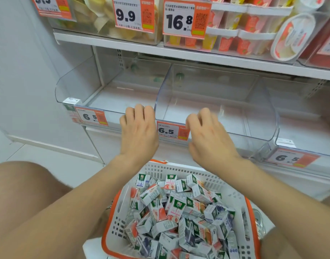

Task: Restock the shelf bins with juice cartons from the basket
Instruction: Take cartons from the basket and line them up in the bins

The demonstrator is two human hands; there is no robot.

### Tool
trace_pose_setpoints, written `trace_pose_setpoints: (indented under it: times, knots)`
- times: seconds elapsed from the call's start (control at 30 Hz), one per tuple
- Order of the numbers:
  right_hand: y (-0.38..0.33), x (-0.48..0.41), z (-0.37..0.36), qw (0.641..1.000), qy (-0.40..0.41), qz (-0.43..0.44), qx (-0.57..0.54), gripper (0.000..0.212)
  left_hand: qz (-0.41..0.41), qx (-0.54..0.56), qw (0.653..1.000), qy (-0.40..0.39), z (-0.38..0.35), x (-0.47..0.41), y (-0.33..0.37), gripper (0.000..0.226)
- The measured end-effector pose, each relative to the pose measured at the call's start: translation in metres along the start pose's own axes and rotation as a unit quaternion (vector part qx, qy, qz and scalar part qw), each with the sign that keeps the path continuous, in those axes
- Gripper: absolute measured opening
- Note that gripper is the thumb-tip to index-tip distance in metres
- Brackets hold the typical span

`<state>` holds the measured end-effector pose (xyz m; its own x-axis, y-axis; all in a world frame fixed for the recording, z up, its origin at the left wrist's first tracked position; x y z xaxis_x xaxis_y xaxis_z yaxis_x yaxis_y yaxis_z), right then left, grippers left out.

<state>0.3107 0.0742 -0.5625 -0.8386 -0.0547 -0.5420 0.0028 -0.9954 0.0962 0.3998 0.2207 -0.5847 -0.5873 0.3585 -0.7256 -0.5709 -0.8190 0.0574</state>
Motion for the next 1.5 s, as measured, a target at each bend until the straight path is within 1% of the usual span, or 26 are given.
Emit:
trace_pose_setpoints:
  times: [0.03, 0.07, 0.1, 0.17, 0.23, 0.3, 0.33, 0.43, 0.47, 0.5, 0.53, 0.63, 0.67, 0.73, 0.8, 0.87, 0.93, 1.0, 1.07, 1.1, 1.13, 1.2, 1.27, 1.3, 1.4, 1.5]
  knots:
    - [-0.014, 0.010, 0.000, 0.998, -0.034, 0.022, -0.038, 0.036, -0.032, 0.000, 0.999, -0.006, 0.003, 0.009, 0.013, 0.028]
    - [-0.025, 0.023, -0.009, 0.992, -0.106, 0.039, -0.062, 0.029, -0.068, 0.007, 0.996, -0.051, -0.004, 0.022, 0.024, 0.025]
    - [-0.032, 0.039, -0.020, 0.977, -0.193, 0.052, -0.072, 0.024, -0.096, 0.019, 0.986, -0.132, -0.018, 0.039, 0.034, 0.022]
    - [-0.037, 0.074, -0.042, 0.934, -0.343, 0.079, -0.062, 0.017, -0.110, 0.024, 0.935, -0.337, -0.051, 0.084, 0.043, 0.017]
    - [-0.033, 0.102, -0.059, 0.901, -0.418, 0.107, -0.039, 0.015, -0.113, 0.018, 0.871, -0.477, -0.078, 0.130, 0.045, 0.017]
    - [-0.026, 0.119, -0.075, 0.883, -0.454, 0.112, -0.035, 0.028, -0.130, 0.009, 0.828, -0.545, -0.095, 0.165, 0.047, 0.028]
    - [-0.023, 0.125, -0.083, 0.878, -0.466, 0.108, -0.035, 0.031, -0.133, 0.002, 0.818, -0.560, -0.102, 0.177, 0.047, 0.038]
    - [-0.018, 0.143, -0.112, 0.867, -0.489, 0.094, -0.030, 0.021, -0.134, -0.026, 0.812, -0.568, -0.116, 0.199, 0.043, 0.064]
    - [-0.020, 0.150, -0.124, 0.864, -0.495, 0.090, -0.036, 0.017, -0.132, -0.037, 0.808, -0.573, -0.120, 0.205, 0.041, 0.069]
    - [-0.024, 0.157, -0.136, 0.863, -0.495, 0.087, -0.050, 0.019, -0.123, -0.046, 0.806, -0.578, -0.124, 0.211, 0.038, 0.071]
    - [-0.029, 0.164, -0.148, 0.865, -0.489, 0.086, -0.069, 0.027, -0.105, -0.050, 0.805, -0.582, -0.127, 0.216, 0.035, 0.073]
    - [-0.049, 0.184, -0.179, 0.866, -0.478, 0.105, -0.106, 0.072, -0.059, -0.045, 0.812, -0.579, -0.136, 0.227, 0.027, 0.088]
    - [-0.055, 0.190, -0.187, 0.864, -0.478, 0.115, -0.105, 0.083, -0.050, -0.046, 0.817, -0.573, -0.140, 0.229, 0.023, 0.088]
    - [-0.062, 0.195, -0.195, 0.865, -0.478, 0.127, -0.086, 0.089, -0.029, -0.042, 0.828, -0.558, -0.148, 0.231, 0.014, 0.085]
    - [-0.063, 0.192, -0.197, 0.874, -0.466, 0.121, -0.066, 0.080, -0.008, -0.027, 0.839, -0.544, -0.154, 0.231, 0.005, 0.081]
    - [-0.064, 0.184, -0.195, 0.879, -0.458, 0.113, -0.076, 0.062, 0.016, 0.010, 0.837, -0.546, -0.156, 0.226, -0.002, 0.074]
    - [-0.065, 0.174, -0.192, 0.872, -0.465, 0.106, -0.108, 0.042, 0.044, 0.050, 0.835, -0.547, -0.152, 0.215, -0.009, 0.068]
    - [-0.062, 0.160, -0.190, 0.873, -0.464, 0.081, -0.130, 0.028, 0.110, 0.115, 0.832, -0.532, -0.147, 0.200, -0.019, 0.059]
    - [-0.055, 0.140, -0.183, 0.875, -0.453, 0.019, -0.171, 0.032, 0.208, 0.200, 0.815, -0.502, -0.138, 0.184, -0.031, 0.049]
    - [-0.051, 0.129, -0.177, 0.878, -0.440, -0.010, -0.190, 0.039, 0.263, 0.243, 0.797, -0.486, -0.131, 0.175, -0.035, 0.045]
    - [-0.047, 0.116, -0.167, 0.882, -0.422, -0.035, -0.208, 0.047, 0.314, 0.281, 0.773, -0.474, -0.124, 0.166, -0.038, 0.042]
    - [-0.040, 0.092, -0.146, 0.890, -0.377, -0.073, -0.244, 0.062, 0.374, 0.344, 0.720, -0.472, -0.105, 0.149, -0.038, 0.040]
    - [-0.035, 0.075, -0.125, 0.894, -0.335, -0.109, -0.277, 0.066, 0.381, 0.396, 0.677, -0.490, -0.085, 0.130, -0.033, 0.039]
    - [-0.033, 0.069, -0.117, 0.890, -0.319, -0.129, -0.298, 0.063, 0.371, 0.415, 0.667, -0.495, -0.074, 0.119, -0.030, 0.037]
    - [-0.035, 0.057, -0.095, 0.875, -0.280, -0.172, -0.356, 0.047, 0.348, 0.450, 0.662, -0.488, -0.043, 0.092, -0.028, 0.032]
    - [-0.040, 0.046, -0.073, 0.878, -0.217, -0.183, -0.384, 0.039, 0.343, 0.466, 0.670, -0.464, -0.018, 0.070, -0.033, 0.034]
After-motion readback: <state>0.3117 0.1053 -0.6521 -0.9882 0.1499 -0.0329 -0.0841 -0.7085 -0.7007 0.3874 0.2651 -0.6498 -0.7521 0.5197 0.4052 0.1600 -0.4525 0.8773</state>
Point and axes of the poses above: each hand's wrist, its own x-axis away from the middle knuckle, its own z-axis out of the back of the hand, y = z × x, the point moved 7 cm from there along -x, towards the middle knuckle, and after that the axes turned 12 degrees about y, right-handed, at the moved point
